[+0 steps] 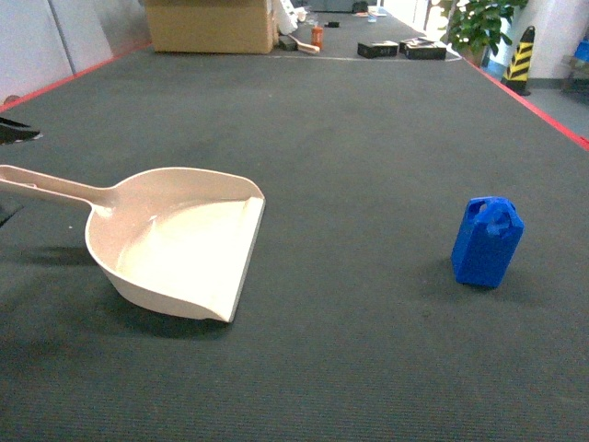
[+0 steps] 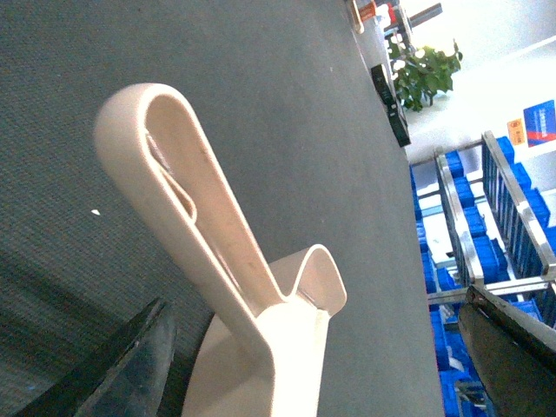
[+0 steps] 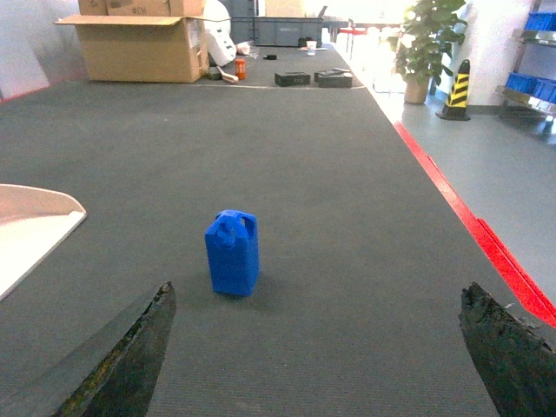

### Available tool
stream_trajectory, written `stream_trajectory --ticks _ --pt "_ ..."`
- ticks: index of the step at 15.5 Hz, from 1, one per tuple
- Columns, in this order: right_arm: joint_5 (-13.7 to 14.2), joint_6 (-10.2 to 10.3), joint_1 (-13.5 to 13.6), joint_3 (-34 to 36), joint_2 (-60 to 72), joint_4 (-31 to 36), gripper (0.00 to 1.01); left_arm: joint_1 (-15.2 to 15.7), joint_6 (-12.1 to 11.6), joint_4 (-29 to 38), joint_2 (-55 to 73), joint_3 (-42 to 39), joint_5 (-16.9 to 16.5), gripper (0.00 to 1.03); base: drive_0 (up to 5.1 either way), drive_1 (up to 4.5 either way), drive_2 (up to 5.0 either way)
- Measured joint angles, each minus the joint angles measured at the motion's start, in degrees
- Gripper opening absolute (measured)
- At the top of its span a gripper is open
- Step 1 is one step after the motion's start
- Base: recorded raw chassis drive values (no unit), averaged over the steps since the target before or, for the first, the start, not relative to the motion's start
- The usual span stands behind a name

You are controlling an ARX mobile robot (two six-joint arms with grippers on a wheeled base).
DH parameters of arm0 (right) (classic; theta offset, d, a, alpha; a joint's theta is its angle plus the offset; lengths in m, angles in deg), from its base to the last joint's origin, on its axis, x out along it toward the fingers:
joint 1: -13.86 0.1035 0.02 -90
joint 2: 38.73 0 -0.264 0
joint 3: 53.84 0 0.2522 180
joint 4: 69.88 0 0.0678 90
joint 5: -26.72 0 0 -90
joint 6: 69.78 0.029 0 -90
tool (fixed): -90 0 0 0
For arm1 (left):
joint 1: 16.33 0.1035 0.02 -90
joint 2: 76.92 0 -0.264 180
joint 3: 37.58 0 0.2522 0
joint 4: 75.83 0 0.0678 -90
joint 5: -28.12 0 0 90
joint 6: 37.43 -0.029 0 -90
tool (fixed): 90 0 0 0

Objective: Place part in tray to right shelf

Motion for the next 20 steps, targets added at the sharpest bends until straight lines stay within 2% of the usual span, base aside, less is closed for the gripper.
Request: stream_trajectory --ticks 3,6,7,12,17,18,20 --pt "0.0 0.0 0.0 0.0 0.0 0.0 0.98 -1.0 1.5 -1.5 1.7 3.4 -0.2 0.98 0.0 0.00 0.0" --pt "0.0 0.0 0.0 0.0 0.0 0.0 0.98 -1.2 1.3 -7.2 5.0 7.4 3.2 0.98 0.0 0.00 0.0" --pt "0.0 0.0 0.0 0.0 0.0 0.0 0.98 -1.2 1.4 -6.6 5.0 7.6 3.6 0.98 0.0 0.00 0.0" --pt "0.0 0.0 0.0 0.0 0.0 0.0 0.98 -1.2 4.9 -6.7 11.8 14.9 7.6 0.98 0.0 0.00 0.0" --pt "0.0 0.0 0.0 0.0 0.0 0.0 0.98 -1.9 8.5 -4.5 17.4 21.4 8.6 0.98 0.0 0.00 0.0" --pt "0.0 0.0 0.0 0.0 0.0 0.0 0.98 -1.9 8.8 -3.8 17.6 21.4 8.3 0.94 0.0 0.00 0.0" --pt "0.0 0.0 0.0 0.0 0.0 0.0 0.98 -1.9 10.2 -1.4 17.8 21.5 7.6 0.76 0.0 0.00 0.0"
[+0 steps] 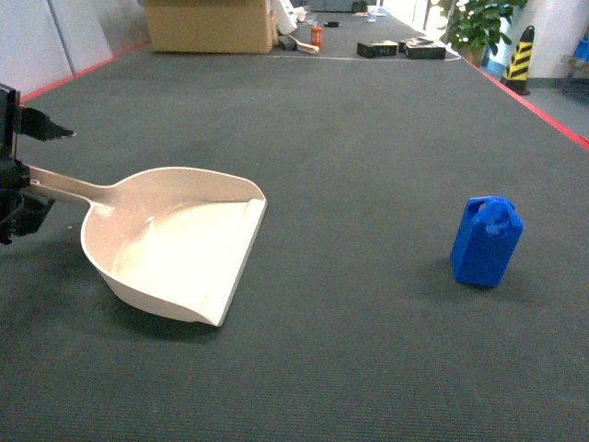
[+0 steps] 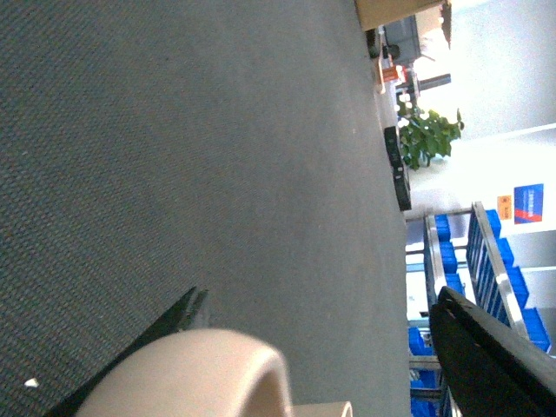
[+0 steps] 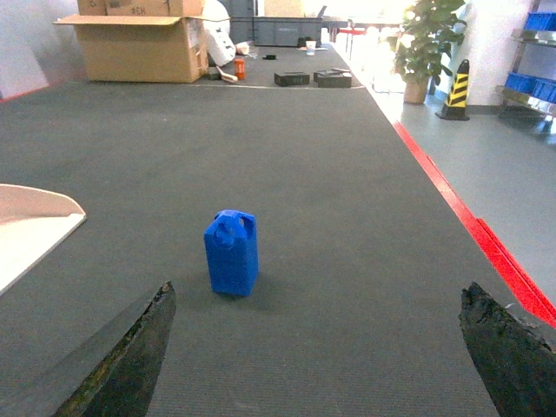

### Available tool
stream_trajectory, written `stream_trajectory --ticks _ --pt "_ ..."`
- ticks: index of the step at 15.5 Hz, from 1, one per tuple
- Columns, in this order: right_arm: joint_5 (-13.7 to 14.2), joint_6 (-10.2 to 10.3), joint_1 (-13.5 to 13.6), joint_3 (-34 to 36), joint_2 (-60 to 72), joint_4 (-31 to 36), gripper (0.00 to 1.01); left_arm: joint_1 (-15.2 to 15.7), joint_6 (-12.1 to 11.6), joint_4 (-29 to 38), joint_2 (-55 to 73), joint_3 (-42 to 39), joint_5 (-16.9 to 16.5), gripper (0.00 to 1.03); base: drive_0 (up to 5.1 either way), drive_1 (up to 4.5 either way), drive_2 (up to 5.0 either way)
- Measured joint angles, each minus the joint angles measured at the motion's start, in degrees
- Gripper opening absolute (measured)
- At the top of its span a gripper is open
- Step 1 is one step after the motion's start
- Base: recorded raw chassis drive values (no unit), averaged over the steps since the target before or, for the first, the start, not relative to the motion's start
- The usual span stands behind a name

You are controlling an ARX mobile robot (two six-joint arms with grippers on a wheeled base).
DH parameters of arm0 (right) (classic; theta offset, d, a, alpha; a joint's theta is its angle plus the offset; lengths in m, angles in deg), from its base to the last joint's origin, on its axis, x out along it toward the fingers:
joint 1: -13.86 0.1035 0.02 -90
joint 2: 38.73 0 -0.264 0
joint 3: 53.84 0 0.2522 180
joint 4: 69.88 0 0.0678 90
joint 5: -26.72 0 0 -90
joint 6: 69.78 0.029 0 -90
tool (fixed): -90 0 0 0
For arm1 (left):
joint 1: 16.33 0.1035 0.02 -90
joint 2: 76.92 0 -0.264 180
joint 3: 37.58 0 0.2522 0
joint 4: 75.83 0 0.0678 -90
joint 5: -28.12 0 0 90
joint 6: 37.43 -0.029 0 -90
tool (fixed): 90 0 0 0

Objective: Place part in tray to right shelf

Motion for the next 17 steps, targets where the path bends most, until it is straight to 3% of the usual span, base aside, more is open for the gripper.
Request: stream_trajectory --ticks 7,10,11,12,14,17 --pt "0.0 0.0 0.0 0.0 0.0 0.0 0.98 0.2 3.2 1.0 2.0 0.0 0.1 0.17 0.0 0.00 0.0" --pt "0.0 0.0 0.0 0.0 0.0 0.0 0.98 0.3 4.3 2.1 -0.1 -2.6 0.2 0.15 0.0 0.00 0.0" --pt "0.0 0.0 0.0 0.0 0.0 0.0 0.98 0.2 5.0 5.9 -5.8 -7.6 -0.9 0.13 0.0 0.00 0.0" --pt "0.0 0.0 0.0 0.0 0.0 0.0 0.98 -0.6 6.5 11.5 -10.1 -10.0 -1.8 0.13 0.0 0.00 0.0" --pt "0.0 0.0 0.0 0.0 0.0 0.0 0.98 -2.3 9.2 16.2 -12.9 -12.4 -2.6 0.12 0.0 0.00 0.0" --pt "0.0 0.0 0.0 0.0 0.0 0.0 0.98 -7.4 14.3 23.4 -15.6 -17.8 -3.5 0.12 0.0 0.00 0.0"
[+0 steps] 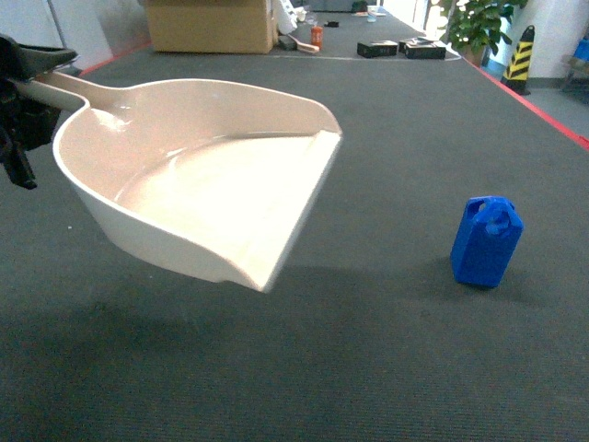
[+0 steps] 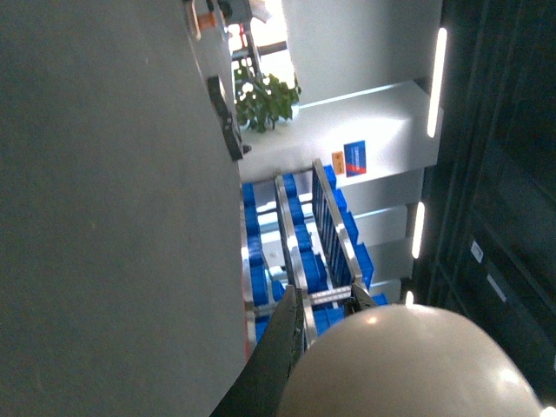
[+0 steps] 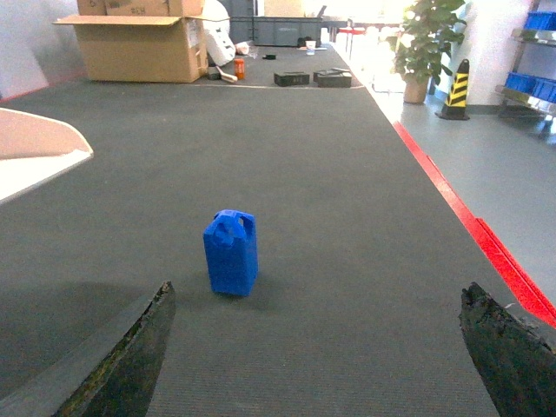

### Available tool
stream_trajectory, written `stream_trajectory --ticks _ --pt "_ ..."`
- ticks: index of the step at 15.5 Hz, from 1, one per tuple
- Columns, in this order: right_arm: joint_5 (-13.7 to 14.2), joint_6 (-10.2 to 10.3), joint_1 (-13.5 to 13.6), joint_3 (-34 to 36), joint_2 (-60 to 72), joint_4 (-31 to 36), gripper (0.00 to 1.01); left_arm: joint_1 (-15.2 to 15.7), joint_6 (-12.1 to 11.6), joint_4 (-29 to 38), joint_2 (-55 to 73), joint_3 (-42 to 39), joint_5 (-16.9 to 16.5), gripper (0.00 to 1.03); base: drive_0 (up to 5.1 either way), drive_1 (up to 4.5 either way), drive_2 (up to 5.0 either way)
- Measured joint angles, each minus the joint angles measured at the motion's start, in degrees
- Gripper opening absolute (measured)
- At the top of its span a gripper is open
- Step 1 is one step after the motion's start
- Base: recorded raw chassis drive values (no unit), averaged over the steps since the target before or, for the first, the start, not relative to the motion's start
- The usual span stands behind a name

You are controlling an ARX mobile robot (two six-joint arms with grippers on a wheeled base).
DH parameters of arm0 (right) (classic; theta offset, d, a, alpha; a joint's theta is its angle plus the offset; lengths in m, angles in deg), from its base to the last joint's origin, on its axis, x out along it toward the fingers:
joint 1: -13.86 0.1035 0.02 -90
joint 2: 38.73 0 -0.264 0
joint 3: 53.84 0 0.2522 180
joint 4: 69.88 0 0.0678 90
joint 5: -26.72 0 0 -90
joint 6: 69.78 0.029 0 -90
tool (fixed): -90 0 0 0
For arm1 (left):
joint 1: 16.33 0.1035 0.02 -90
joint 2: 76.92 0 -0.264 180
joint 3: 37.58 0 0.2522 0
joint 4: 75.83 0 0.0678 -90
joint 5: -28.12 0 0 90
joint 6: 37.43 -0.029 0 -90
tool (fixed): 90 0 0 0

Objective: Place part in tray to right shelf

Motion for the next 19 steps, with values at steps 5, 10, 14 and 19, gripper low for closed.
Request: stream_trajectory --ticks 5,10,14,19 --pt "0.0 0.0 0.0 0.0 0.0 0.0 0.98 -6.9 9.9 0.0 -1.3 -6.1 0.7 0.12 0.0 0.00 0.0" --pt "0.0 0.0 0.0 0.0 0.0 0.0 0.98 -6.6 9.3 0.0 -1.3 -6.1 0.5 0.12 0.0 0.00 0.0" --pt "0.0 0.0 0.0 0.0 0.0 0.0 0.98 -6.6 8.9 0.0 -1.3 -6.1 0.5 0.12 0.0 0.00 0.0" --pt "8.8 -3.1 0.5 -4.2 20.7 6.0 0.98 -6.6 8.8 0.2 -1.4 -6.1 0.4 0.12 0.0 0.00 0.0"
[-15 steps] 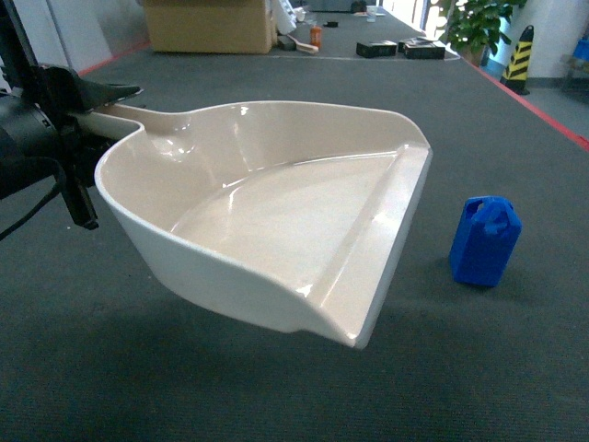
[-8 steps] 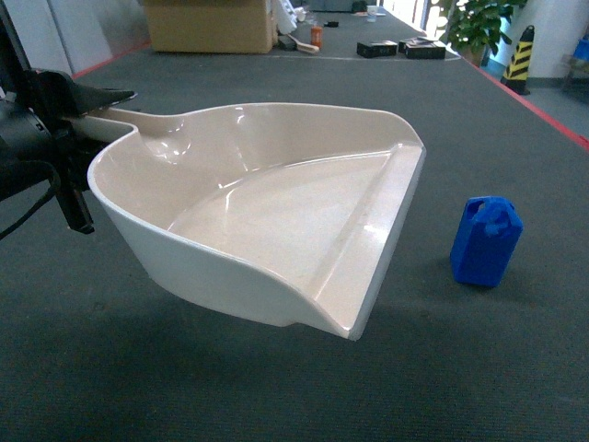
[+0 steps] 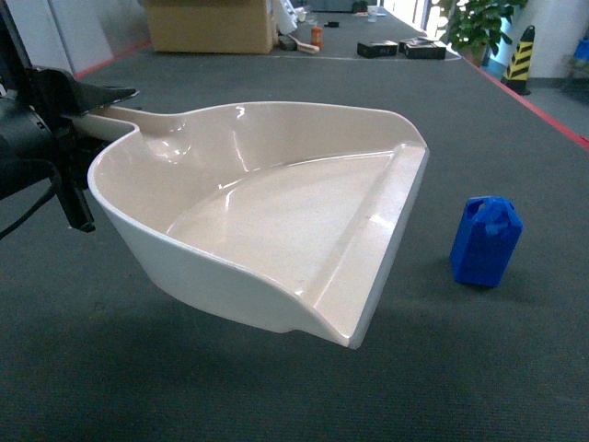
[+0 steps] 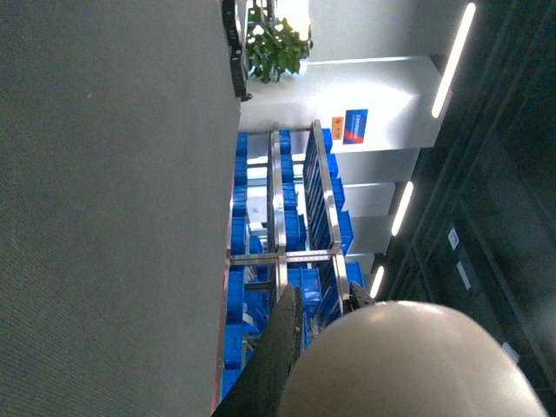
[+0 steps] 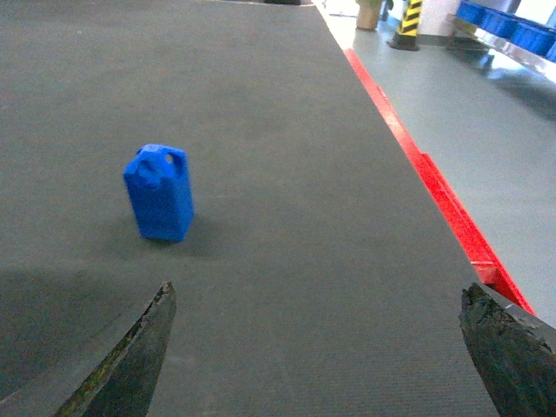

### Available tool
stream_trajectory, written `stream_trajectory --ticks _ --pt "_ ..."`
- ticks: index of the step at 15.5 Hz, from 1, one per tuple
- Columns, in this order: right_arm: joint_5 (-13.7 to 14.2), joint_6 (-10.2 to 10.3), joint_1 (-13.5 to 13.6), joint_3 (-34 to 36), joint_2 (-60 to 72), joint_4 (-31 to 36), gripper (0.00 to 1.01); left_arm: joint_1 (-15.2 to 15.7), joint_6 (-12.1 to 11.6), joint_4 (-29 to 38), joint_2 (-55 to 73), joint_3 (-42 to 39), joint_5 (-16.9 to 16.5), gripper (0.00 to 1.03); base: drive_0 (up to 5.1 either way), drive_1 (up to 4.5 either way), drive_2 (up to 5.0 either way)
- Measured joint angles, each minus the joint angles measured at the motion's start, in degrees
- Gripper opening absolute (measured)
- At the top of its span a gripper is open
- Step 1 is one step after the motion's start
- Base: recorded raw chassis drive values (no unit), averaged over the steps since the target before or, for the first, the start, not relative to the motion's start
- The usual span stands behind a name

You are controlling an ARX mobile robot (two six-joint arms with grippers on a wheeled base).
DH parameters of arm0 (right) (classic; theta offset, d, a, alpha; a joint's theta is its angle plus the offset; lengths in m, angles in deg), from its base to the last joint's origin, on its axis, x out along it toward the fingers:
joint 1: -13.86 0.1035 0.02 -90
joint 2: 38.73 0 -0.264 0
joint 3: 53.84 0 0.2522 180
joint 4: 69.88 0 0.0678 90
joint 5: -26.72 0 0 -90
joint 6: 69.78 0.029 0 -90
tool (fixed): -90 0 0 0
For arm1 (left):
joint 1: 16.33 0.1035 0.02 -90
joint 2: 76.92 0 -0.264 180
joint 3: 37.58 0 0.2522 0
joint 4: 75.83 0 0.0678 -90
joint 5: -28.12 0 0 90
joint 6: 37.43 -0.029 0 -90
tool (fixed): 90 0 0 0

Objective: Place part in tray to right shelf

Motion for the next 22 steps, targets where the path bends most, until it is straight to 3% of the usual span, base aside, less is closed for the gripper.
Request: stream_trajectory --ticks 2,4,6,13,15,20,21,22 --pt "-0.7 0.6 -0.5 -3.9 17.6 13.7 0.98 0.0 -0.3 -0.2 0.0 0.0 0.0 0.12 0.0 0.00 0.0" --pt "-2.4 2.5 0.0 -10.3 35.3 24.2 0.98 0.0 -0.4 -0.1 -0.1 0.0 0.0 0.12 0.0 0.00 0.0" --pt "-3.7 4.4 3.0 -19.4 54.6 28.2 0.98 0.0 -0.4 -0.2 -0.1 0.0 0.0 0.12 0.0 0.00 0.0" --pt "1.7 6.8 9.9 -37.5 79.1 27.3 0.98 0.0 -0.4 -0.2 -0.1 0.0 0.0 0.12 0.0 0.00 0.0" --pt "4.7 8.3 11.1 -41.6 84.0 25.3 0.98 0.0 -0.5 -0.2 -0.1 0.0 0.0 0.12 0.0 0.00 0.0" --pt "7.0 10.8 11.9 -46.2 91.1 23.9 0.98 0.0 -0.4 -0.2 -0.1 0.0 0.0 0.12 0.0 0.00 0.0" --pt "7.1 11.1 11.9 -46.8 92.1 23.8 0.95 0.0 -0.5 -0.2 -0.1 0.0 0.0 0.12 0.0 0.00 0.0" --pt "8.0 11.2 11.9 -47.7 93.8 24.2 0.83 0.0 -0.5 -0.2 -0.1 0.0 0.0 0.12 0.0 0.00 0.0"
